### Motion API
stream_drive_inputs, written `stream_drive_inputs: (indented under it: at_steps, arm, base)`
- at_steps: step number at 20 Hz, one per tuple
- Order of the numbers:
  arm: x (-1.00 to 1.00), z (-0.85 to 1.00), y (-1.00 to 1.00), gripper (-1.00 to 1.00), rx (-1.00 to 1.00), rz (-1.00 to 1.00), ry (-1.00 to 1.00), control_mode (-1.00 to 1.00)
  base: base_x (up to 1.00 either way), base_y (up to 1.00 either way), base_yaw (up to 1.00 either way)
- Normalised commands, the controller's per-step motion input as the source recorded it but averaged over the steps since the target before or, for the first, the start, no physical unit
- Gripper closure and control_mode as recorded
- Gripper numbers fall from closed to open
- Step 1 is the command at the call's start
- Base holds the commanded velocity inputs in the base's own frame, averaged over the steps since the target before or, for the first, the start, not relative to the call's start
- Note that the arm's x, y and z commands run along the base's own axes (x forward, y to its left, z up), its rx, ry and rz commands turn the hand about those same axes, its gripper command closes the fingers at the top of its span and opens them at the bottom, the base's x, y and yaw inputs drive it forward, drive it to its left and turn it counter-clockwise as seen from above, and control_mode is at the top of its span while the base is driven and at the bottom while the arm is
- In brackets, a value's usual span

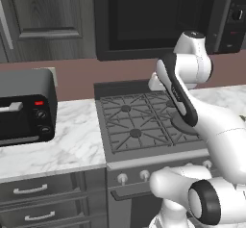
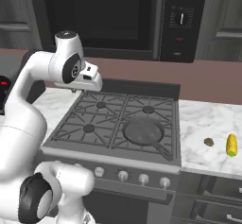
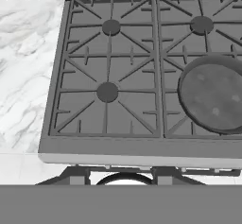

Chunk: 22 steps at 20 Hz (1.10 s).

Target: Put the corn and garlic in the pan. Then turn on the front right burner and set the heat to medium.

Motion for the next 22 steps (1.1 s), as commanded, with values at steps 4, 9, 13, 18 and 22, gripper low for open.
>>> stream_drive_inputs:
  at_steps: [4,9,13,18,22]
  arm:
    - [-0.07,0.00,-0.14,-1.00,0.02,0.00,-0.03,-1.00]
    - [-0.13,0.03,-0.91,-1.00,0.02,0.00,-0.03,-1.00]
    - [-0.21,0.02,-1.00,-1.00,0.00,0.00,-0.02,-1.00]
    - [-0.11,0.00,-0.93,-1.00,0.00,0.00,0.00,-1.00]
    - [0.00,0.02,-0.77,-1.00,0.00,0.00,0.00,-1.00]
  base:
    - [0.00,0.00,0.00]
    - [0.00,0.00,0.00]
    - [0.00,0.00,0.00]
    - [0.00,0.00,0.00]
    - [0.00,0.00,0.00]
